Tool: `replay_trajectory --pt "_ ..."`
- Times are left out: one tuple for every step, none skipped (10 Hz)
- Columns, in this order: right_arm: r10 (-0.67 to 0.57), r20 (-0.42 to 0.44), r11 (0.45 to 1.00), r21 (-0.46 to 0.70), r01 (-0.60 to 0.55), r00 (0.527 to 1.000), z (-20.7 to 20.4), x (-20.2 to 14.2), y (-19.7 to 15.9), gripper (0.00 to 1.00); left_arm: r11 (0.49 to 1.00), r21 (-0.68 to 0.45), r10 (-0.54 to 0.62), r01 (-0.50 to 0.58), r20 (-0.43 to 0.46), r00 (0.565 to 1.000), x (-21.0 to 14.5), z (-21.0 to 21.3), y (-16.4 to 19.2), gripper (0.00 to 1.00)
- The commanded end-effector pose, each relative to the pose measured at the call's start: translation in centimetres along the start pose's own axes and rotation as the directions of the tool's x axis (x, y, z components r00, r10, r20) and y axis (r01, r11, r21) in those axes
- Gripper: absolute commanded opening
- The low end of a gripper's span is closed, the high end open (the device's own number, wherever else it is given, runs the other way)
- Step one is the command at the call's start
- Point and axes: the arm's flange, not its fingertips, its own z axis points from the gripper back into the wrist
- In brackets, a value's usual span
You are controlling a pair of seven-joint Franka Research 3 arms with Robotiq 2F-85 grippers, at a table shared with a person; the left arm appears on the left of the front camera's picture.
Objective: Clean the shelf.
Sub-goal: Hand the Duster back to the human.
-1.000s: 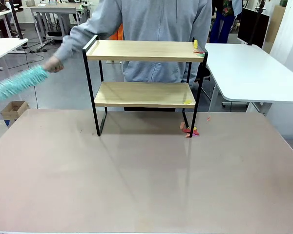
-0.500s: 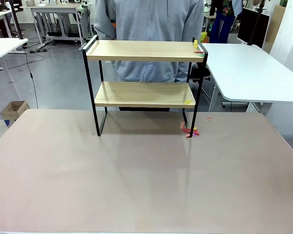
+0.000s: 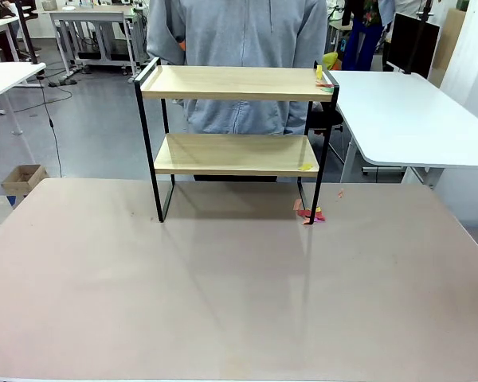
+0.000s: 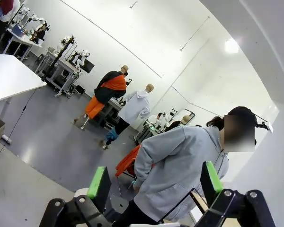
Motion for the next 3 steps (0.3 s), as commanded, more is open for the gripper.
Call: replay_trajectory --pt "0.000 0.016 1.000 0.000 0.000 1.000 0.03 0.22 -0.06 1.00 1.000 -0.003 0.006 -0.006 0.004 1.000 -0.06 0.09 -0.16 1.00" --pt "0.000 0.016 1.000 0.000 0.000 1.000 0.03 0.22 -0.06 1.00 1.000 -0.003 0.006 -0.006 0.004 1.000 -0.06 0.09 -0.16 1.00" --pt "0.000 0.016 1.000 0.000 0.000 1.000 0.03 0.22 -0.06 1.00 1.000 -0.003 0.006 -0.006 0.004 1.000 -0.06 0.09 -0.16 1.00"
